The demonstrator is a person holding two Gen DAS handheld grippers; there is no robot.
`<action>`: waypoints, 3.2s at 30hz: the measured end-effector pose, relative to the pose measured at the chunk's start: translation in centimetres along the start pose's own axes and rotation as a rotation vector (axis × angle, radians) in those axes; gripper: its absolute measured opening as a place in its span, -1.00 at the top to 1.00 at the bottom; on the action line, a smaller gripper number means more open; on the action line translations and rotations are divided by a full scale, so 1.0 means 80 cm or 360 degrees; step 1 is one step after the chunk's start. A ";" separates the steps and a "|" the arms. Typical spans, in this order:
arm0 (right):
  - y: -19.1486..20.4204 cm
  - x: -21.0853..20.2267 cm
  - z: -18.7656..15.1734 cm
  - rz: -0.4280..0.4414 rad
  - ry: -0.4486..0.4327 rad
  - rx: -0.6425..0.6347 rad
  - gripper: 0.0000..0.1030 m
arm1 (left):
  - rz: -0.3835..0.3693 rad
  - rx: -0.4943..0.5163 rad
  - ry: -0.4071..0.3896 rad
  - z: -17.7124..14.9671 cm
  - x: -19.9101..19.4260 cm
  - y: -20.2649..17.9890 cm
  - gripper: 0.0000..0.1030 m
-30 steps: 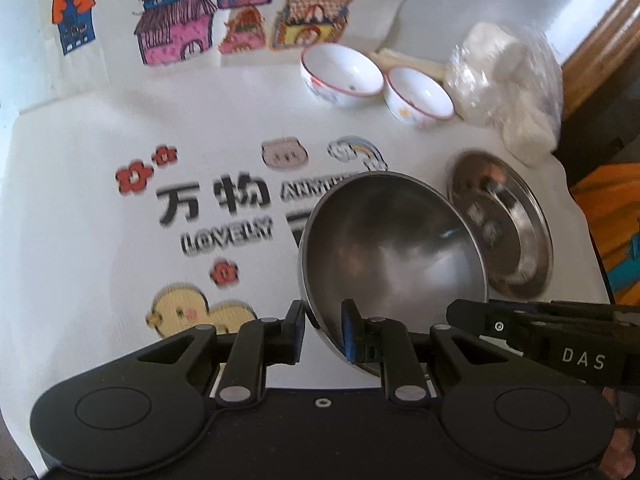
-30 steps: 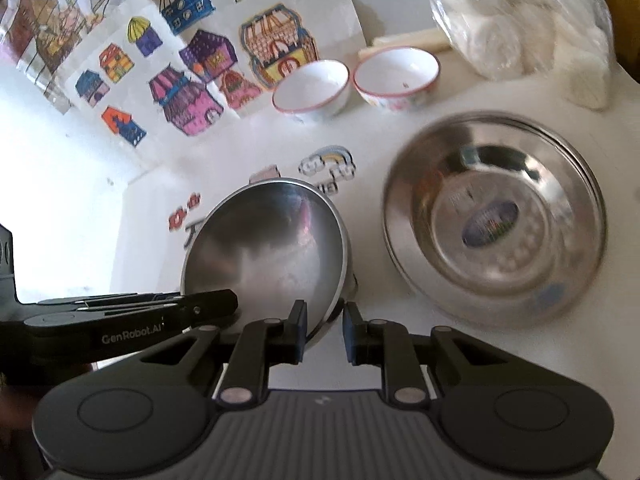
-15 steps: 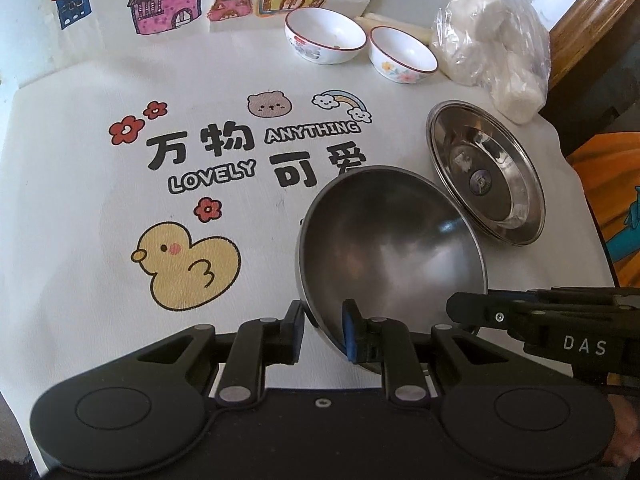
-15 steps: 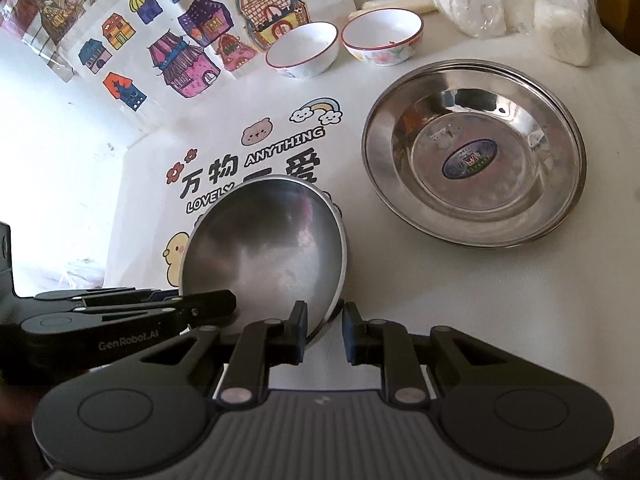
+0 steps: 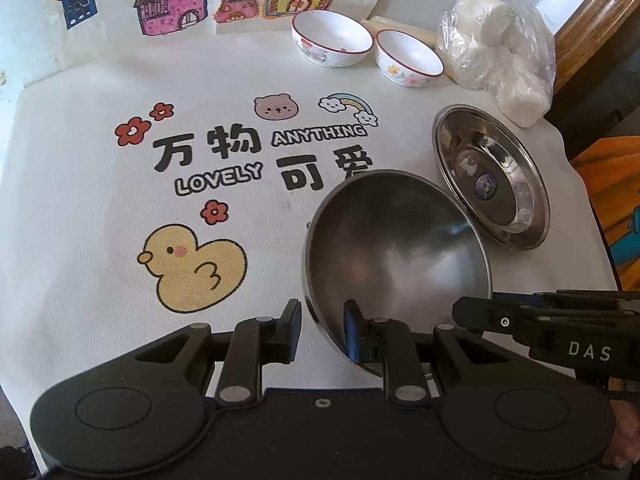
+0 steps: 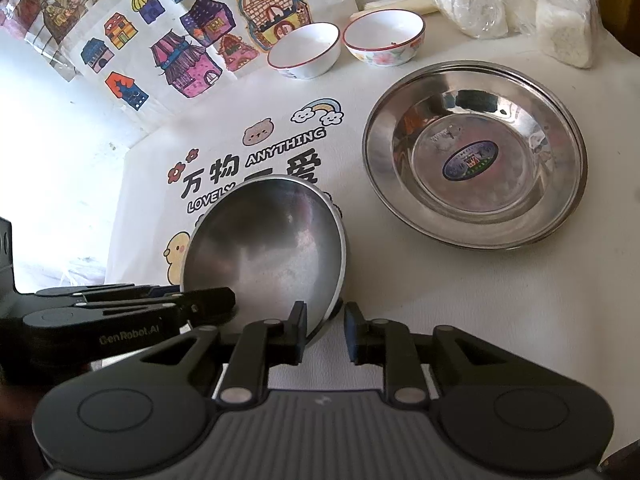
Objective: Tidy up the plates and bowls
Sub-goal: 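Lower the steel bowl onto the cloth and open both grippers, then move both grippers to a red-rimmed white bowl and grasp its rim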
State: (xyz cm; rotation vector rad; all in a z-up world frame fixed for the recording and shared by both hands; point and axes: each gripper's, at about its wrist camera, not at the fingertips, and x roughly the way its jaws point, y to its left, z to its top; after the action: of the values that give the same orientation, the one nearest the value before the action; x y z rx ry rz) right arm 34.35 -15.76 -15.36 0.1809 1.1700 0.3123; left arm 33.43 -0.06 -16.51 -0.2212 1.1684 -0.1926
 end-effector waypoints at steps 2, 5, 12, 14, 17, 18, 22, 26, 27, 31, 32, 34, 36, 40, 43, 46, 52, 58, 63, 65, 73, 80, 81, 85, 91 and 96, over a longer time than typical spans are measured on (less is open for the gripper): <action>-0.001 -0.001 -0.001 -0.0008 -0.0004 -0.0003 0.41 | 0.0006 -0.0012 -0.0005 0.000 -0.003 0.003 0.37; -0.003 -0.005 -0.002 -0.0023 -0.0014 -0.0004 0.34 | 0.0014 -0.0028 -0.0017 -0.002 -0.010 0.009 0.25; -0.007 -0.022 -0.001 -0.0066 -0.0067 -0.0029 -0.12 | 0.0029 -0.0083 -0.0081 -0.003 -0.033 0.015 -0.11; -0.010 -0.028 0.002 -0.0078 -0.0083 -0.0030 -0.28 | 0.0030 -0.0103 -0.0104 0.000 -0.038 0.017 -0.28; -0.014 -0.037 0.007 -0.0097 -0.0110 -0.0035 -0.52 | 0.0040 -0.0125 -0.0144 0.004 -0.045 0.016 -0.50; -0.015 -0.039 0.009 -0.0103 -0.0118 -0.0038 -0.61 | 0.0046 -0.0131 -0.0154 0.007 -0.046 0.015 -0.55; -0.022 -0.045 0.018 -0.0120 -0.0134 -0.0040 -0.88 | 0.0076 -0.0150 -0.0168 0.015 -0.047 0.010 -0.74; -0.032 -0.045 0.027 -0.0124 -0.0109 -0.0032 -0.99 | 0.0113 -0.0181 -0.0165 0.024 -0.044 0.004 -0.98; -0.035 -0.046 0.029 -0.0121 -0.0104 -0.0031 -0.99 | 0.0119 -0.0190 -0.0159 0.026 -0.043 0.003 -0.98; -0.045 -0.050 0.039 -0.0122 -0.0080 -0.0054 -0.99 | 0.0144 -0.0229 -0.0162 0.032 -0.040 -0.004 -0.99; -0.049 -0.052 0.040 -0.0125 -0.0078 -0.0060 -0.99 | 0.0145 -0.0237 -0.0161 0.034 -0.039 -0.006 -0.99; -0.057 -0.056 0.044 -0.0137 -0.0074 -0.0076 -0.99 | 0.0153 -0.0258 -0.0167 0.037 -0.037 -0.011 -0.99; -0.065 -0.060 0.048 -0.0147 -0.0079 -0.0098 -0.99 | 0.0159 -0.0279 -0.0179 0.041 -0.034 -0.017 -0.99; -0.081 -0.065 0.064 -0.0167 -0.0100 -0.0157 -1.00 | 0.0179 -0.0327 -0.0189 0.053 -0.025 -0.031 -0.99; -0.093 -0.066 0.080 -0.0163 -0.0114 -0.0197 -1.00 | 0.0201 -0.0361 -0.0208 0.064 -0.018 -0.042 -0.99; -0.107 -0.067 0.099 -0.0156 -0.0147 -0.0229 -1.00 | 0.0226 -0.0401 -0.0225 0.079 -0.009 -0.054 -0.99; -0.141 -0.062 0.143 -0.0157 -0.0203 -0.0257 -1.00 | 0.0249 -0.0451 -0.0271 0.116 0.015 -0.076 -0.99; -0.178 -0.051 0.181 -0.0153 -0.0240 -0.0239 -1.00 | 0.0282 -0.0467 -0.0303 0.159 0.044 -0.096 -0.99; -0.195 -0.038 0.209 -0.0112 -0.0272 -0.0181 -0.99 | 0.0349 -0.0495 -0.0312 0.192 0.068 -0.109 -0.99; -0.199 -0.032 0.218 -0.0099 -0.0279 -0.0145 -0.99 | 0.0364 -0.0523 -0.0314 0.202 0.075 -0.110 -0.99; -0.211 -0.003 0.240 -0.0013 -0.0249 0.0088 -0.99 | 0.0407 -0.0594 -0.0320 0.230 0.103 -0.115 -0.99; -0.198 0.021 0.255 0.0022 -0.0280 0.0122 -0.93 | 0.0448 -0.0694 -0.0305 0.240 0.120 -0.106 -0.99; -0.195 0.024 0.257 0.0024 -0.0276 0.0124 -0.85 | 0.0450 -0.0710 -0.0298 0.240 0.122 -0.104 -0.99; -0.189 0.040 0.261 0.0039 -0.0247 0.0146 -0.65 | 0.0458 -0.0739 -0.0275 0.237 0.131 -0.102 -0.99; -0.178 0.057 0.261 0.0086 -0.0234 0.0150 -0.43 | 0.0460 -0.0784 -0.0269 0.230 0.138 -0.098 -0.97; -0.168 0.069 0.267 0.0116 -0.0234 0.0130 -0.24 | 0.0439 -0.0804 -0.0265 0.226 0.140 -0.094 -0.80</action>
State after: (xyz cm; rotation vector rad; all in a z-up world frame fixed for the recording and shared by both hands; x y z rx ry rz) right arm 58.01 -26.10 -16.07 0.3133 1.0329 0.3103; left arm 54.12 -8.94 -17.61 -0.5055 1.0527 0.3638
